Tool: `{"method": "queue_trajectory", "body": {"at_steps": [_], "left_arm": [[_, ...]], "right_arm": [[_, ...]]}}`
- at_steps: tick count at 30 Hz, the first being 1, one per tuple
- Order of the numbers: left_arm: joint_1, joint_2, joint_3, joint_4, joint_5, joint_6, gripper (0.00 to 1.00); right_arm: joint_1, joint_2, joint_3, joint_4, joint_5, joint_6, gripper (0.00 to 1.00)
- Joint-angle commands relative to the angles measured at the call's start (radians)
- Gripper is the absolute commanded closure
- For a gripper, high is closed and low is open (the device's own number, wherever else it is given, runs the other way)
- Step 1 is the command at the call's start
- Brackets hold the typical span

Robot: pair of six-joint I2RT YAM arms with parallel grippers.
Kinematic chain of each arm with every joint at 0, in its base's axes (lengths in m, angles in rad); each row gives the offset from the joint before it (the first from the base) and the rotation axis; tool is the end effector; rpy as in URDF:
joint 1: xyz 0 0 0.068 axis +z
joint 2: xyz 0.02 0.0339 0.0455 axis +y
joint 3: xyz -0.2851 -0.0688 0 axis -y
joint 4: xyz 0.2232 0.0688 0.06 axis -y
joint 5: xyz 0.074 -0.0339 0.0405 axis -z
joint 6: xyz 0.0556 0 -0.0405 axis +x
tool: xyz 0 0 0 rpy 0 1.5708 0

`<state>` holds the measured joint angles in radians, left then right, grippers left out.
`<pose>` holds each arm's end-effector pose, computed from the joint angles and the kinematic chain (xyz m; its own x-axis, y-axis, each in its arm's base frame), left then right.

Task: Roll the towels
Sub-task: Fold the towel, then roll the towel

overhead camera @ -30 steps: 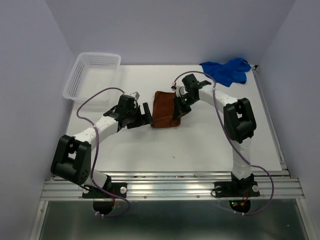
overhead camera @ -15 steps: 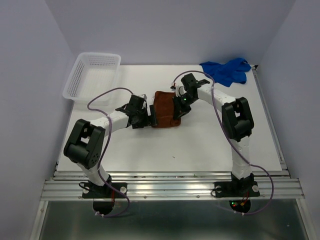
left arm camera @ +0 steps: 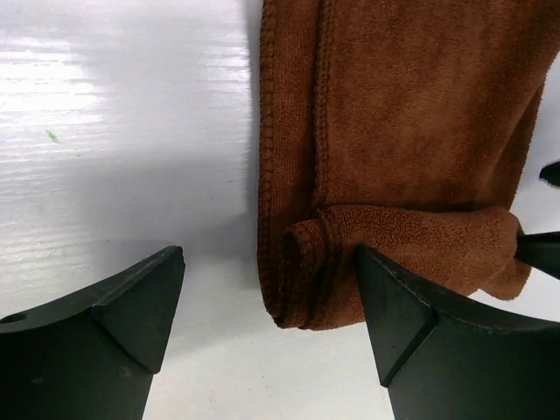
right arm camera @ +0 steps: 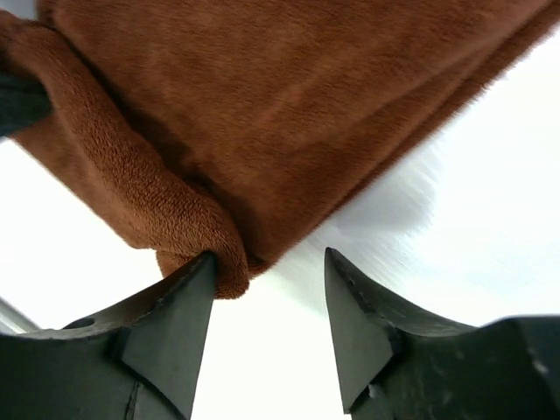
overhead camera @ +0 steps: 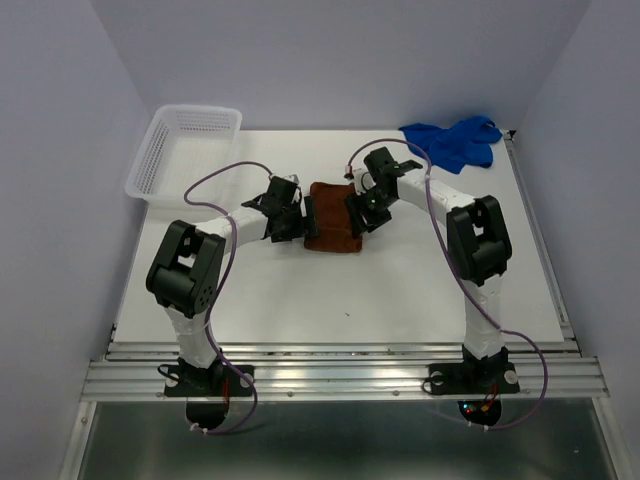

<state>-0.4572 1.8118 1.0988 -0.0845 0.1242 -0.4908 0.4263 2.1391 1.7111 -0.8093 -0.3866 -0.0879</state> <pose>0.3436 -0.1767 0.1973 -0.8094 -0.1231 -0.5743 0.1522 0.9005 -0.4074 0.3942 0.2021 0.1972 -0.8135 -0.4588 -0.3574 -0.5690 0.7549 0.3262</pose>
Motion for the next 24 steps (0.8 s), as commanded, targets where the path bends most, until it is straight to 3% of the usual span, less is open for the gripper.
{"method": "queue_trajectory", "body": {"at_steps": [1,5,8,12,16,20,24], "left_arm": [[-0.005,0.012,0.041,-0.015,-0.009,0.044,0.11],[-0.006,0.037,0.058,-0.038,-0.046,0.055,0.12],[-0.006,0.044,0.064,-0.043,-0.052,0.061,0.13],[-0.011,0.047,0.073,-0.034,-0.061,0.067,0.13],[-0.02,0.064,0.102,-0.037,-0.074,0.081,0.13],[-0.023,0.076,0.116,-0.046,-0.081,0.09,0.13],[-0.023,0.086,0.125,-0.049,-0.103,0.103,0.13]], "right_arm": [[-0.004,-0.068,-0.042,0.073,0.188,-0.067,0.37],[0.005,-0.107,-0.074,0.16,0.322,-0.07,0.33],[0.014,-0.166,-0.087,0.218,0.339,-0.075,0.31],[0.038,-0.293,-0.185,0.323,0.298,-0.139,0.29],[0.121,-0.383,-0.287,0.345,0.145,-0.271,0.28],[0.219,-0.36,-0.314,0.296,0.129,-0.374,0.29],[0.238,-0.302,-0.301,0.283,0.161,-0.391,0.32]]}}
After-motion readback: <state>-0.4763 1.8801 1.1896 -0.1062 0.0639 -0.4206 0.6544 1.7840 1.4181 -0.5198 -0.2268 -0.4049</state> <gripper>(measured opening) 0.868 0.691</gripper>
